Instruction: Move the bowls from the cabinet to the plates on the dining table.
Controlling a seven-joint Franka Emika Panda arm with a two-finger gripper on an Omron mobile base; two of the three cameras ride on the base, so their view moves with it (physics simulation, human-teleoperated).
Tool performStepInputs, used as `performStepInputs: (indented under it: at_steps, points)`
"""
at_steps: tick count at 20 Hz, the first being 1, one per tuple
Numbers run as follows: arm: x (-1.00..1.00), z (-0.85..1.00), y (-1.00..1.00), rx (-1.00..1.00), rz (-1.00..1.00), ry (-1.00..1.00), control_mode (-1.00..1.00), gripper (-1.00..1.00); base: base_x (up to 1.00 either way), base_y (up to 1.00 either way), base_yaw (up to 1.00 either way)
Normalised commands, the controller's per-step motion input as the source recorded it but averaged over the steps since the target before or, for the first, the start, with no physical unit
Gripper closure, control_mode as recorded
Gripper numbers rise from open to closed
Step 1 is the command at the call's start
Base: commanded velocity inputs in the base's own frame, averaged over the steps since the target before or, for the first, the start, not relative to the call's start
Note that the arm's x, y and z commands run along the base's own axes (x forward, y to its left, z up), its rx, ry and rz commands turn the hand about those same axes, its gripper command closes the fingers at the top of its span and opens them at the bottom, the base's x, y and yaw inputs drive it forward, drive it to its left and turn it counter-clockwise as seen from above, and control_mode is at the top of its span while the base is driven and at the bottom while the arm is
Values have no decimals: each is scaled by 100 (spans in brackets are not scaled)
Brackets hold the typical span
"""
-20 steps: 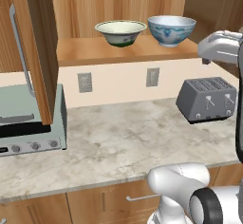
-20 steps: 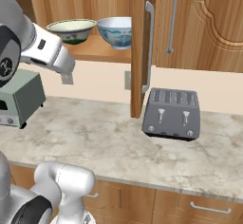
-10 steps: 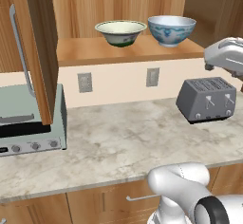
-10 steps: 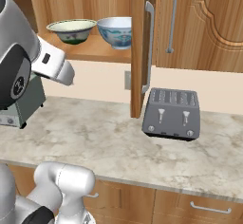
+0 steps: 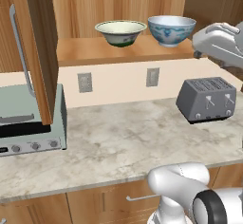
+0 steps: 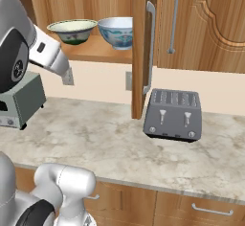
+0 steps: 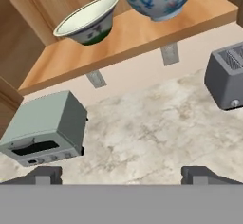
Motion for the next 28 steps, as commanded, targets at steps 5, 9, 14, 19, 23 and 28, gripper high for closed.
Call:
performStepInputs:
  at_steps: [5, 9, 14, 19, 23, 28]
  points:
    - [43, 1, 25, 2, -7, 0, -100, -100, 0, 0, 0]
    - [51, -1, 16, 2, -8, 0, -100, -100, 0, 0, 0]
    - [48, -1, 24, 6, -16, 0, -100, -100, 0, 0, 0]
    - [23, -22, 6, 26, -10, -11, -100, -100, 0, 0, 0]
    - [13, -3, 0, 34, -4, -14, -100, -100, 0, 0, 0]
    - [7, 0, 0, 22, -4, -8, -100, -100, 0, 0, 0]
